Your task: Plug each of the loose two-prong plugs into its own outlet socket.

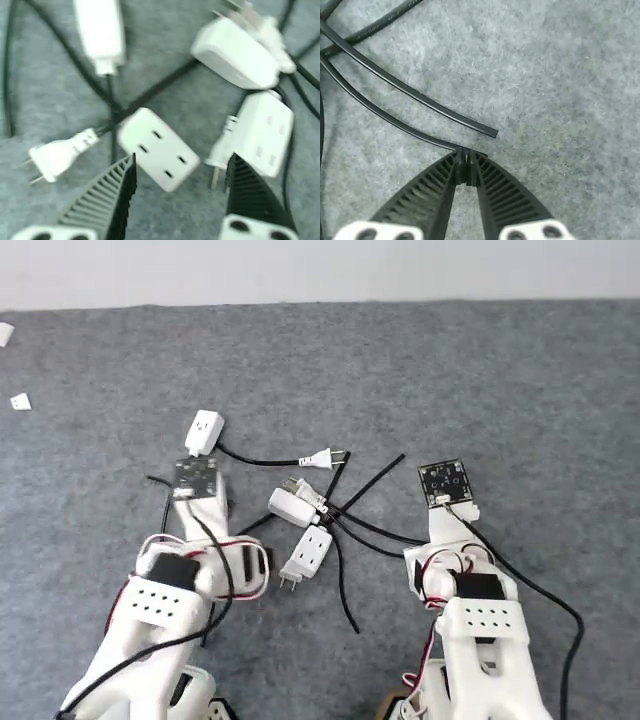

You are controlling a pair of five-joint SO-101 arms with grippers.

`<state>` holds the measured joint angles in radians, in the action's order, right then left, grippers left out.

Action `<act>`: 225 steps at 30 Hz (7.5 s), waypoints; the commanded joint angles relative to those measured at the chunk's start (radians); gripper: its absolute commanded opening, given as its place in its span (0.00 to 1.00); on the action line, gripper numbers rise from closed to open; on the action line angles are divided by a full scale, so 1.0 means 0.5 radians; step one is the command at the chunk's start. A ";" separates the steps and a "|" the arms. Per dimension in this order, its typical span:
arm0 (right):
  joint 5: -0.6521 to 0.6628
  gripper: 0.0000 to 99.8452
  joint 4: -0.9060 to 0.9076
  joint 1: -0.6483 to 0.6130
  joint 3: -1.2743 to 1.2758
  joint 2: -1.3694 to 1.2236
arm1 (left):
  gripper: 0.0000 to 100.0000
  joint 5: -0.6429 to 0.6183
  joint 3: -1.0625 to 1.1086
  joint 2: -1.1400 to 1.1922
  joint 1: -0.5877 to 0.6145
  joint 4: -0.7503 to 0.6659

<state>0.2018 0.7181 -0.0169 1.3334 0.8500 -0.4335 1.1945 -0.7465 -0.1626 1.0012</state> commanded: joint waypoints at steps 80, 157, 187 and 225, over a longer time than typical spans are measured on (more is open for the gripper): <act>0.120 0.01 -0.038 0.063 -0.018 0.026 | 0.01 -0.089 -0.781 1.160 -0.086 0.043; 0.120 0.01 -0.041 0.063 0.003 0.035 | 0.17 0.230 -0.462 0.991 -0.034 -0.230; 0.114 0.01 -0.038 0.063 -0.003 0.041 | 0.22 0.334 -0.394 -0.245 0.258 0.365; 1.341 0.01 0.161 -0.229 -0.715 -1.048 | 0.22 0.715 0.226 -0.242 1.120 -0.442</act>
<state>0.8155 0.8071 -0.1335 1.0572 0.3775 -0.0821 1.3142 -0.8508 0.3974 0.8078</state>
